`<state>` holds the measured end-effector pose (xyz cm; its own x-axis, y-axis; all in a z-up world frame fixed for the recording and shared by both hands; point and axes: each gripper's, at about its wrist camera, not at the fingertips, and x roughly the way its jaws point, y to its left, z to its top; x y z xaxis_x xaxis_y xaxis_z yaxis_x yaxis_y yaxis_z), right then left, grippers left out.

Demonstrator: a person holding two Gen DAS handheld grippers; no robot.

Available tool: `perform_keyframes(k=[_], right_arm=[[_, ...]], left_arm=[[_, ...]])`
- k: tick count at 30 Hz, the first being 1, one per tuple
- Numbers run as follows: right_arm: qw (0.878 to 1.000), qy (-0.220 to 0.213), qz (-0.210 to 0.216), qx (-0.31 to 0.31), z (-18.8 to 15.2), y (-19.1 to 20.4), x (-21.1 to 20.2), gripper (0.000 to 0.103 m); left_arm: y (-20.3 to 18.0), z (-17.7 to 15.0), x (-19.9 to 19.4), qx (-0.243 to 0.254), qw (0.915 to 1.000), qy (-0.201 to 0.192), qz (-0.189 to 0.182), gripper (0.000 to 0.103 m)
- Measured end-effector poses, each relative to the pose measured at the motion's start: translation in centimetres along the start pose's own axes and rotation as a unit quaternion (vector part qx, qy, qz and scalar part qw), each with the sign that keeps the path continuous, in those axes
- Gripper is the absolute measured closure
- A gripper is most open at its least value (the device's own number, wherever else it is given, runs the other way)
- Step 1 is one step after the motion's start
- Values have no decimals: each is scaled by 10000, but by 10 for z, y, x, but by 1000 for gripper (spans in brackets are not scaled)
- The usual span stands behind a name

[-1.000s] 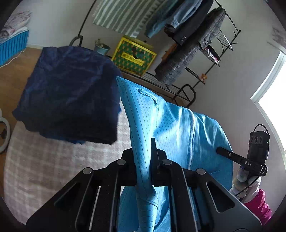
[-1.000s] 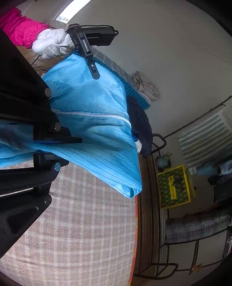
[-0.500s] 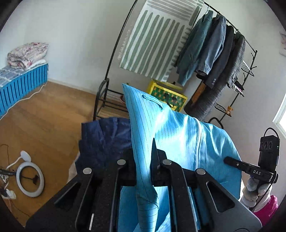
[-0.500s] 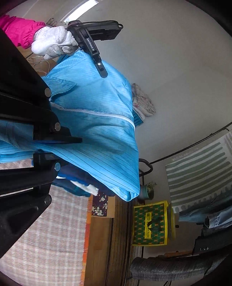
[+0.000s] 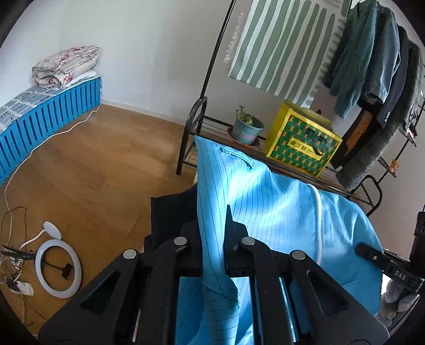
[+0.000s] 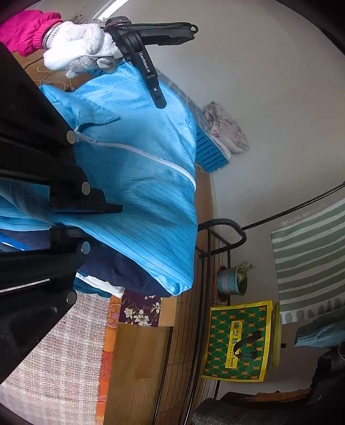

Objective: Fold large clothes
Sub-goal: 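Carry the folded coat with both tools onto the dark clothes stack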

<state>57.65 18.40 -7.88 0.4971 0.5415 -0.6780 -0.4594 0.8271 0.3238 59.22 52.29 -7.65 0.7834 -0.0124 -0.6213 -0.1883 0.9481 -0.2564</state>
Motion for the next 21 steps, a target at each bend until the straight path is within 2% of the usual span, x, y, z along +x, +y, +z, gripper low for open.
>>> perform_keyframes(k=[2, 3, 4, 7, 11, 14, 21], right_arm=[[9995, 103, -291, 0, 1, -4, 10, 96], [9987, 190, -466, 36, 0, -7, 15, 91], [9974, 286, -655, 75, 1, -10, 21, 80], [9949, 381, -933, 38, 0, -16, 21, 68], [9951, 196, -970, -5, -1, -16, -8, 66], [9962, 87, -868, 8, -5, -10, -38, 66], [9957, -240, -834, -320, -21, 22, -128, 65]], left_arm=[[-1, -6, 14, 81, 9997, 10, 246, 93], [-3, -11, 19, 91, 9992, 56, 383, 88], [-3, -14, 25, 90, 9984, 117, 554, 85], [-2, -21, 26, -30, 9966, 94, 816, 85], [7, -31, 1, -187, 9962, -75, 848, 85], [8, -39, -31, -246, 9975, -145, 646, 85], [-28, -53, -127, 10, 9980, -435, 464, 85]])
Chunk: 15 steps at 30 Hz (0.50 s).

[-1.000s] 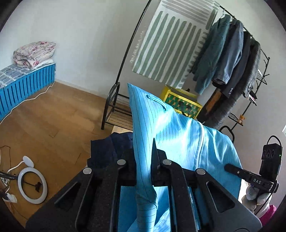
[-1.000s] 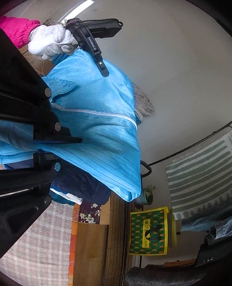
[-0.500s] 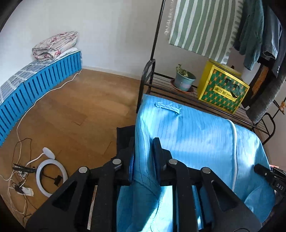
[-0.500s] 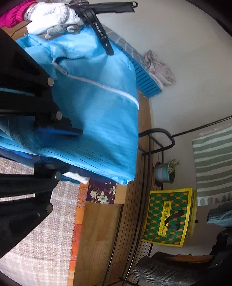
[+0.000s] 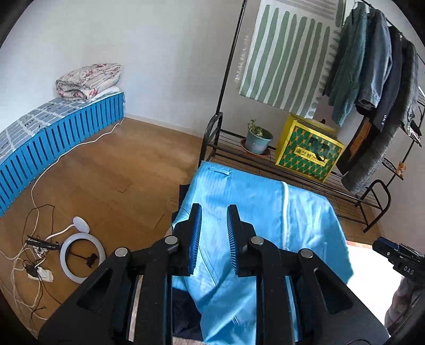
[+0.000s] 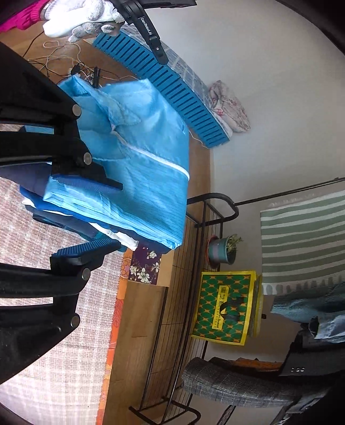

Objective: Fold large clothes
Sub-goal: 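Carry the folded coat with both tools onto the dark clothes stack, then open both tools and release the coat on the stack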

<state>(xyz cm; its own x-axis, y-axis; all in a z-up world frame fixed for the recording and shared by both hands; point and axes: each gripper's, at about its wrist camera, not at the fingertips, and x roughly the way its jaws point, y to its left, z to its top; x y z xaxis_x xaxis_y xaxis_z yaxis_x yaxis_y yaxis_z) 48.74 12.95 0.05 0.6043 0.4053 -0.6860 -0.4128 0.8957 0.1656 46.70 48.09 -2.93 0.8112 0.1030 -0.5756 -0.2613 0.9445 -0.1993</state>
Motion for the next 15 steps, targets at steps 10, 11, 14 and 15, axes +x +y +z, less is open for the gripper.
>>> perform_keyframes(k=[10, 11, 14, 15], right_arm=[[9983, -513, 173, -235, -49, 11, -150, 62], [9979, -558, 173, -277, -56, 12, -165, 62], [9965, -724, 156, -386, -76, 12, -205, 57], [9960, -776, 179, -399, -83, 12, -219, 55]], left_arm=[[-63, -54, -160, 452, 9978, -349, -340, 85], [-70, -62, -176, 508, 9973, -422, -336, 85], [-87, -87, -219, 549, 9961, -553, -424, 84], [-91, -94, -232, 564, 9955, -600, -477, 76]])
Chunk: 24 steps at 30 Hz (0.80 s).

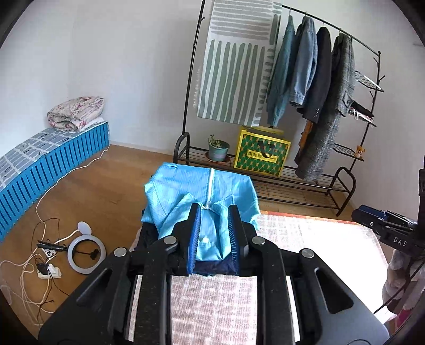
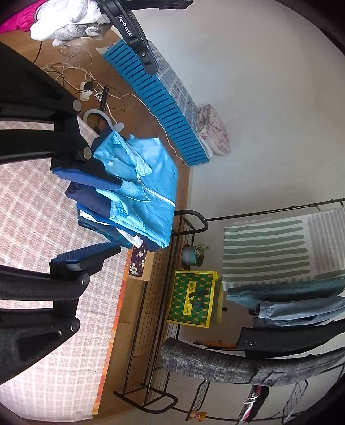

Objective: Fold large clothes
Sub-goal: 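Open both tools and release the coat on the stack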

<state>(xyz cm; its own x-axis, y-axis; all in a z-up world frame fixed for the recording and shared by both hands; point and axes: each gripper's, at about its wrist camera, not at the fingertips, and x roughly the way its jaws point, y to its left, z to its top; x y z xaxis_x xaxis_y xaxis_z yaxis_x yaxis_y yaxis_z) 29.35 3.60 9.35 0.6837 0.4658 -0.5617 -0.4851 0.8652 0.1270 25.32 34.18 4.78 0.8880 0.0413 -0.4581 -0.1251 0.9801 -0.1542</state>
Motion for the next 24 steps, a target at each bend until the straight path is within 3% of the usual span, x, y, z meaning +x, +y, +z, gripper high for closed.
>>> perform_keyframes(k=[1, 3, 8, 14, 19, 24], right_arm=[[10000, -35, 27, -3, -4, 1, -13, 55], [9999, -109, 68, -23, -14, 2, -39, 54], [9992, -357, -9, -169, -40, 3, -96, 45], [9980, -601, -137, -125, -68, -10, -138, 33], [9976, -615, -303, 10, -97, -29, -143, 19], [9975, -448, -517, 175, -123, -48, -122, 18]], left_arm=[[-6, -5, -14, 34, 10000, -77, -17, 61], [-17, -16, -39, 106, 9995, -279, -45, 49], [-38, -39, -86, 139, 9989, -373, -241, 46], [-53, -59, -121, 88, 9982, -565, -190, 24], [-62, -82, -130, 122, 9978, -619, -182, 4], [-69, -102, -119, 67, 9978, -658, -24, 2]])
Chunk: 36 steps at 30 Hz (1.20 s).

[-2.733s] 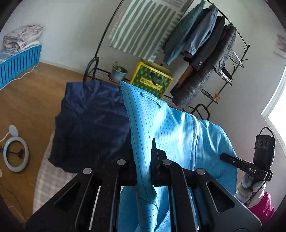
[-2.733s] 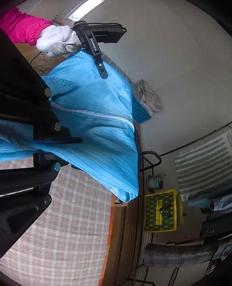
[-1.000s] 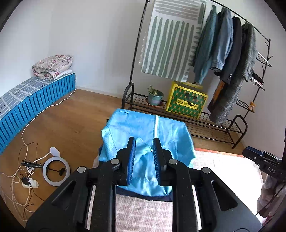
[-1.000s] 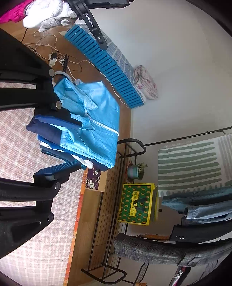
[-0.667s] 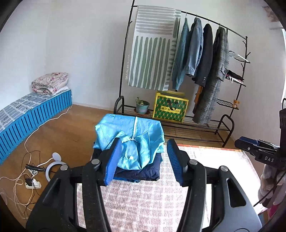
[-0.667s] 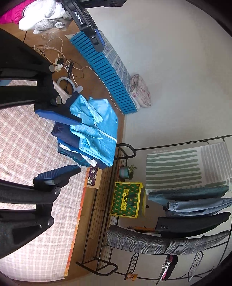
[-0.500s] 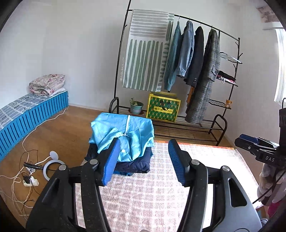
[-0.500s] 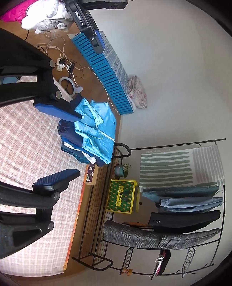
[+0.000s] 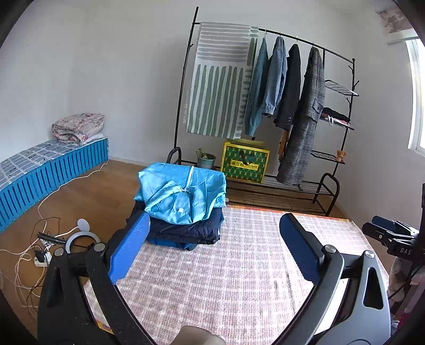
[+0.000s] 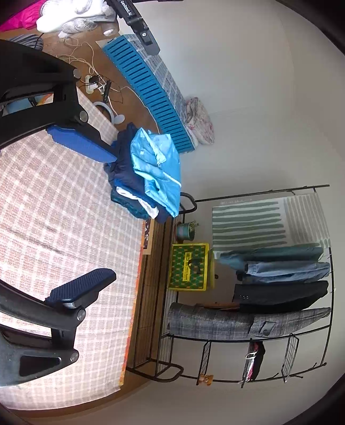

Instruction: Fold large clothes

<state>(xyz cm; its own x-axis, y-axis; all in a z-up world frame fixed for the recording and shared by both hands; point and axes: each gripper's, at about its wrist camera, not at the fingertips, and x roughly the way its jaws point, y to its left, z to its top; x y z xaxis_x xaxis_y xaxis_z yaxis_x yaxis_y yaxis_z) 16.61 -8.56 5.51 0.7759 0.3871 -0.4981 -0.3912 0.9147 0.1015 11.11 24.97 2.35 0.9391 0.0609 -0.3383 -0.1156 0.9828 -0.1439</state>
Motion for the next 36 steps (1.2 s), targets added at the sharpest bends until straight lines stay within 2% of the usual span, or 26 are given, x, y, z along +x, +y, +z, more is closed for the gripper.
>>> perform_keyframes(k=[8, 10, 12, 18, 22, 30, 36], right_arm=[[9995, -21, -308, -15, -19, -5, 32, 11], [9990, -55, -430, -78, -22, -3, 41, 2], [9983, -94, -553, -139, -25, -1, 49, 0], [9971, -70, -672, -340, -36, 3, 66, 0], [9969, -25, -749, -255, -43, -4, 78, 0], [9967, 310, -749, -110, -62, -12, 101, 0], [9960, 348, -799, -173, -68, -10, 105, 0]], left_arm=[[-6, -22, 37, 94, 9994, 74, 338, 0], [-7, -28, 48, 150, 9990, 127, 404, 0], [-7, -36, 59, 182, 9987, 178, 450, 0], [-6, -53, 96, 249, 9968, 530, 547, 0], [-5, -63, 109, 306, 9957, 570, 668, 0], [-2, -78, 131, 271, 9946, 855, 530, 0], [-4, -81, 133, 384, 9943, 817, 571, 0]])
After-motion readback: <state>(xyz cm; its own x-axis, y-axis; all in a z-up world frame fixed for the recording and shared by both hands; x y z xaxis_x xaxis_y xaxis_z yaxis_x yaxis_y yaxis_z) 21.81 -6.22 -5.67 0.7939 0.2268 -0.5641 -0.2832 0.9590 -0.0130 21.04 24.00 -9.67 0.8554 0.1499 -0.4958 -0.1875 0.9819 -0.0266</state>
